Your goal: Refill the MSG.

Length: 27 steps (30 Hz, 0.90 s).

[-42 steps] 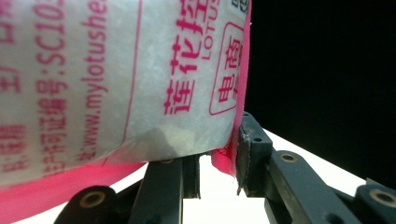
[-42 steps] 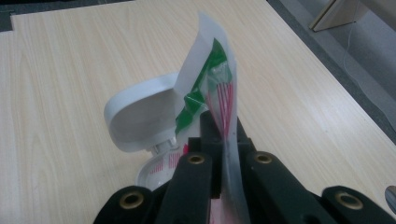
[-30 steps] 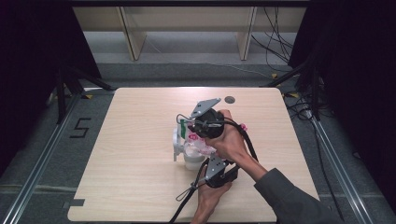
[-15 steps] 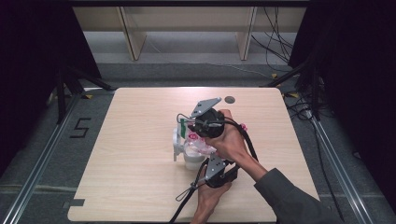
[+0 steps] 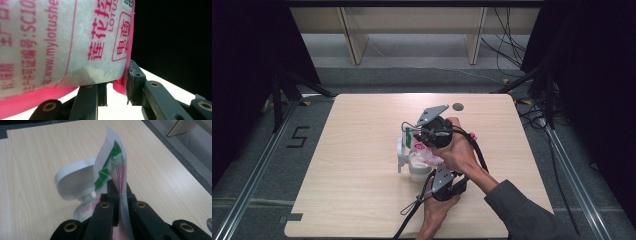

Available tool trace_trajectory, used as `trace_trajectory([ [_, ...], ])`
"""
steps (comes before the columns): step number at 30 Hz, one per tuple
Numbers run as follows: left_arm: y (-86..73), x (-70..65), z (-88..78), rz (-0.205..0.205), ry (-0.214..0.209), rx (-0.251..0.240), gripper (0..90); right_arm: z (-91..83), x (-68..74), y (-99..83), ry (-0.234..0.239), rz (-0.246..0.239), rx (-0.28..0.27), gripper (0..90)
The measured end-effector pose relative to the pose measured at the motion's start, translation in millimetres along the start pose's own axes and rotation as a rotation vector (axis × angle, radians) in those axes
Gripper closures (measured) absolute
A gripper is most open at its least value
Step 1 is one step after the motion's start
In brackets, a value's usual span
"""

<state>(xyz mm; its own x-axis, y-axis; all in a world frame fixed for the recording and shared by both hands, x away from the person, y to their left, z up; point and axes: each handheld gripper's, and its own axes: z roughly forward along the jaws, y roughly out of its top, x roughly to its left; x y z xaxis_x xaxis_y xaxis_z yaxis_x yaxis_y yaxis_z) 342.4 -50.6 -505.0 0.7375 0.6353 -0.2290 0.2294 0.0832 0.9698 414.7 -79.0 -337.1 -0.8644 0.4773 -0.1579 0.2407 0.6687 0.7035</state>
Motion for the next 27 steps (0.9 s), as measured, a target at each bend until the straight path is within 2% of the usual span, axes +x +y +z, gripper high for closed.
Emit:
trace_trajectory([
  [1,0.3,0.2,-0.3,0.004,0.002,0.001,72.9,-0.3,-1.0,0.3,-0.015,-0.008,-0.007,90.0],
  [3,-0.1,0.5,-0.3,0.003,0.0,0.004,72.8,-0.9,-0.4,0.1,-0.004,0.01,-0.011,90.0],
  [6,-0.2,0.1,-0.1,0.001,-0.001,0.003,72.8,1.9,1.5,-0.2,-0.012,0.0,0.009,90.0],
  [8,0.4,1.0,-1.0,0.011,0.005,0.005,72.8,0.2,1.0,1.2,0.005,0.003,0.007,90.0],
  [9,0.7,1.7,-1.5,0.007,0.003,0.009,72.9,-0.1,0.0,1.4,-0.009,0.001,-0.01,90.0],
  [12,-0.4,0.7,0.0,0.003,0.001,0.005,72.8,2.1,1.5,0.4,-0.004,-0.007,0.001,90.0],
  [13,0.0,0.4,0.1,0.002,0.0,0.001,72.8,2.4,0.7,0.4,-0.014,-0.024,0.006,90.0],
  [16,1.0,1.9,-1.2,0.009,-0.001,0.012,72.8,-1.1,0.1,1.0,-0.004,0.013,-0.018,90.0],
  [18,-0.5,0.1,0.3,0.0,0.0,0.003,72.8,0.8,0.3,0.2,-0.007,-0.009,-0.005,90.0],
  [20,0.3,0.3,-0.4,0.004,0.001,0.002,72.7,1.0,1.7,0.1,-0.014,-0.01,0.008,90.0],
  [22,0.8,1.5,-1.5,0.007,0.0,0.012,72.8,-0.5,1.2,0.5,-0.003,0.004,-0.014,90.0],
  [26,1.0,1.4,-1.3,0.008,0.002,0.009,72.8,0.5,1.8,1.2,-0.001,-0.007,0.001,90.0],
  [27,1.1,1.8,-1.5,0.008,0.001,0.01,72.8,0.0,0.5,1.2,-0.006,-0.007,-0.014,90.0],
])
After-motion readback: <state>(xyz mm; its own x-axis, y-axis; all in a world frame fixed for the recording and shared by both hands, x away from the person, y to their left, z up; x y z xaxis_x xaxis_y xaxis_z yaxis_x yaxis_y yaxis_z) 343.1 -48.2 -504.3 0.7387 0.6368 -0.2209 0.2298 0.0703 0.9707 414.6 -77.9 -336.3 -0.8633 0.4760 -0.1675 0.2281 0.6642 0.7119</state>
